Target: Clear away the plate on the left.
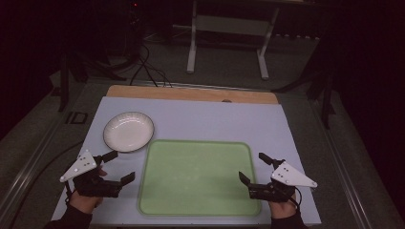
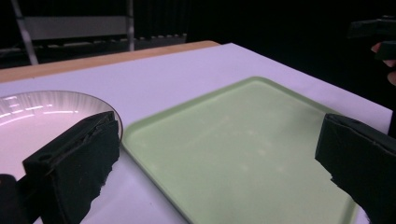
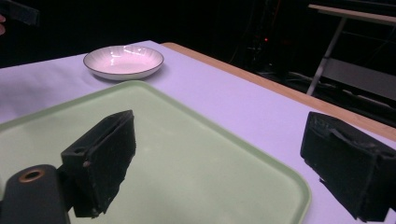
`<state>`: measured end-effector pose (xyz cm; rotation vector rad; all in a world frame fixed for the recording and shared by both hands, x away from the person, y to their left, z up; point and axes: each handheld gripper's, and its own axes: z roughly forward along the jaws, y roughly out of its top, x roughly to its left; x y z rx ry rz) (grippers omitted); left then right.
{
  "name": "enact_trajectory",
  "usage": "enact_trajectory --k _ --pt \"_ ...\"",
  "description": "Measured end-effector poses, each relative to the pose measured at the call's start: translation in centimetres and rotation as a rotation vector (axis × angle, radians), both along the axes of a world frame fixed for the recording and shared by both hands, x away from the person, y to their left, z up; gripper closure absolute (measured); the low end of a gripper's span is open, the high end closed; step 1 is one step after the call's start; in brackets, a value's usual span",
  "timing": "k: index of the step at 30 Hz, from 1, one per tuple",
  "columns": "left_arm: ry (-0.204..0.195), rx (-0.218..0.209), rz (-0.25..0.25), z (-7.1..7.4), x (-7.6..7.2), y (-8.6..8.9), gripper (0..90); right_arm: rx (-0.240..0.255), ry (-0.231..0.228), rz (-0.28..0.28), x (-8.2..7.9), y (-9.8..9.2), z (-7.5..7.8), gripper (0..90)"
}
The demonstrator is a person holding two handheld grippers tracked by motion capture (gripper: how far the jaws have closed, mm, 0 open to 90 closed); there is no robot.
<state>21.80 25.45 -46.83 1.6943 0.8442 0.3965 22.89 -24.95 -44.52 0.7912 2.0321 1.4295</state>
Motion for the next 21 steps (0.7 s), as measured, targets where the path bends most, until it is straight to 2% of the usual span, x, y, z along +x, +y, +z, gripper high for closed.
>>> enact_trajectory --k 2,3,5,9,12,15,21 --pt "0.009 -0.009 -0.022 0.0 0.1 0.0 0.0 -0.001 0.001 0.004 0.0 0.1 0.0 10.1" --pt "0.013 -0.003 -0.012 0.0 0.2 0.0 0.0 -0.001 0.001 0.006 0.0 0.0 0.0 10.1" --pt "0.020 -0.008 -0.023 0.0 0.4 -0.2 0.0 -0.003 0.002 0.005 0.0 0.0 -0.1 10.1" --pt "0.027 0.014 -0.034 0.1 0.5 -0.5 0.0 0.001 0.011 0.004 0.2 -0.1 -0.3 10.1" --pt "0.039 0.070 -0.084 0.1 0.6 -1.4 0.0 0.005 0.018 0.006 0.2 -0.2 -0.3 10.1" --pt "0.032 0.119 -0.117 0.0 0.4 -2.2 0.0 0.006 0.018 0.009 0.1 -0.2 -0.3 10.1" --pt "0.039 0.159 -0.164 0.0 0.2 -3.2 0.0 -0.001 0.012 0.012 -0.3 -0.3 -0.2 10.1"
